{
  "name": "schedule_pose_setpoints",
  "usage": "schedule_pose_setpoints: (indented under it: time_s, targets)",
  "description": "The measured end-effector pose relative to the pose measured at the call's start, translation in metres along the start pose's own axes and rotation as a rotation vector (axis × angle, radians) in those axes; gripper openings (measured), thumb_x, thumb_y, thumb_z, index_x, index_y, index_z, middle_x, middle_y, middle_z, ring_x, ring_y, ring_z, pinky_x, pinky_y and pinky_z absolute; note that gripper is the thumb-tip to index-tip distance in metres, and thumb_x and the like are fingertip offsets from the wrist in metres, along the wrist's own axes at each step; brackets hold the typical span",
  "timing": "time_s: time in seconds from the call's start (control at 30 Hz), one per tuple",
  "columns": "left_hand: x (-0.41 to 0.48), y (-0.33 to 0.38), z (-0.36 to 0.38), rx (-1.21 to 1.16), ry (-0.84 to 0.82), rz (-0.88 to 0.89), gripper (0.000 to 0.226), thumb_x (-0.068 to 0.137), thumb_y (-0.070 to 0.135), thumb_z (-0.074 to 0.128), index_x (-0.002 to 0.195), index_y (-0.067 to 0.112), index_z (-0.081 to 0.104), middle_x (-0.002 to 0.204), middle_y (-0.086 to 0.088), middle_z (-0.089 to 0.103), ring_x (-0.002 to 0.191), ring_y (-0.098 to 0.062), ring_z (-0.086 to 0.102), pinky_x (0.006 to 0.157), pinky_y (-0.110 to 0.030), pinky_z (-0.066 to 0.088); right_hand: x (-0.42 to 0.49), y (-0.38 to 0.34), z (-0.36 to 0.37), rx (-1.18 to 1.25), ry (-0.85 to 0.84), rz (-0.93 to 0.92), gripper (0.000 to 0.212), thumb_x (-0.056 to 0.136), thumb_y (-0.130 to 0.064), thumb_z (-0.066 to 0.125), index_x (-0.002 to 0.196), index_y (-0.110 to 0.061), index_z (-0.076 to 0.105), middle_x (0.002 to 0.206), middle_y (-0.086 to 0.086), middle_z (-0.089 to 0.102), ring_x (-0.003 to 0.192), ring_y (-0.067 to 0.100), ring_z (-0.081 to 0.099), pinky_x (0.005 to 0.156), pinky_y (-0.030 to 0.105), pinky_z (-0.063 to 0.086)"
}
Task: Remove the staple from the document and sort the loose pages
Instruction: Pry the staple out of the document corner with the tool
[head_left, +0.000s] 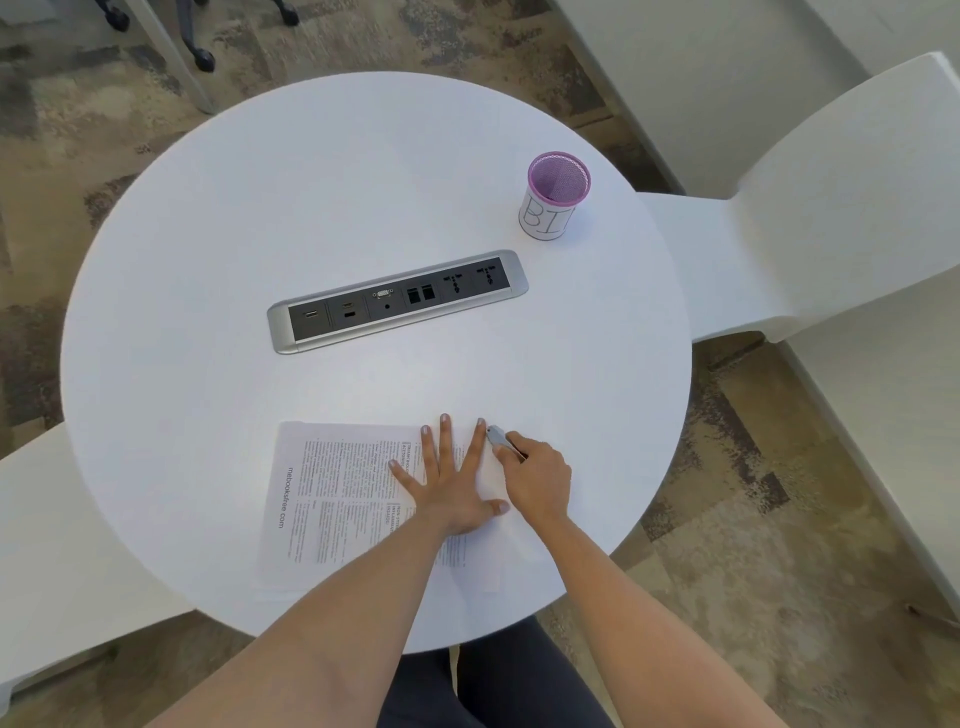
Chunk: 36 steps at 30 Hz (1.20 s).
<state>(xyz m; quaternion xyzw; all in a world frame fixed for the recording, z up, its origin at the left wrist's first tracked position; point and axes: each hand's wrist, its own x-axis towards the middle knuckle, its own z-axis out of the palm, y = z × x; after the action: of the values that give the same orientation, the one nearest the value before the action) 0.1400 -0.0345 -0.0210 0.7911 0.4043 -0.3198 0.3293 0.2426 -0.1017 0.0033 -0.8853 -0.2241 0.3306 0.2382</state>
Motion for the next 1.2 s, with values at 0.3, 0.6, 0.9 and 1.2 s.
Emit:
schedule_pose_setpoints:
  time_s: [0.3, 0.6, 0.9, 1.2]
  targets:
    - [-0.002, 0.001, -0.002, 0.003, -0.006, -0.015, 0.116, 0.073, 0.078, 0.053, 0.119, 0.054, -0.051, 0.124, 0.006, -0.069, 0.116, -0.023, -0.061, 0.096, -0.077, -0.018, -0.006, -0.014, 0.001, 0.592, -0.028, 0.424, 0.024, 0.086, -0.026, 0.063, 0.063, -0.019, 0.066, 0.061, -0.002, 0.062, 0.053, 0.016, 0.046, 0.059, 0.030, 0.038]
    - [-0.003, 0.002, -0.004, -0.005, -0.019, -0.013, 0.115, 0.074, 0.074, 0.056, 0.121, 0.056, -0.048, 0.124, 0.008, -0.067, 0.116, -0.021, -0.059, 0.097, -0.076, -0.018, 0.005, -0.006, -0.016, 0.885, 0.075, 0.537, 0.021, 0.089, -0.027, 0.065, 0.081, -0.009, 0.071, 0.065, 0.000, 0.064, 0.043, 0.010, 0.040, 0.039, 0.021, 0.031]
    - [-0.003, 0.001, -0.003, -0.012, -0.002, -0.011, 0.117, 0.073, 0.074, 0.057, 0.116, 0.057, -0.050, 0.126, 0.008, -0.067, 0.116, -0.022, -0.059, 0.097, -0.076, -0.020, -0.002, 0.011, -0.026, 0.120, 0.088, -0.031, 0.024, 0.086, -0.045, 0.057, 0.076, -0.025, 0.066, 0.054, -0.010, 0.058, 0.047, 0.005, 0.048, 0.050, 0.025, 0.039]
    - [-0.005, 0.002, -0.004, -0.008, -0.013, -0.004, 0.114, 0.075, 0.073, 0.056, 0.123, 0.056, -0.046, 0.123, 0.009, -0.067, 0.113, -0.021, -0.061, 0.097, -0.076, -0.019, -0.006, 0.020, -0.012, -0.167, 0.096, -0.134, 0.010, 0.090, -0.021, 0.058, 0.090, -0.028, 0.066, 0.080, -0.006, 0.061, 0.074, 0.019, 0.057, 0.054, 0.028, 0.040]
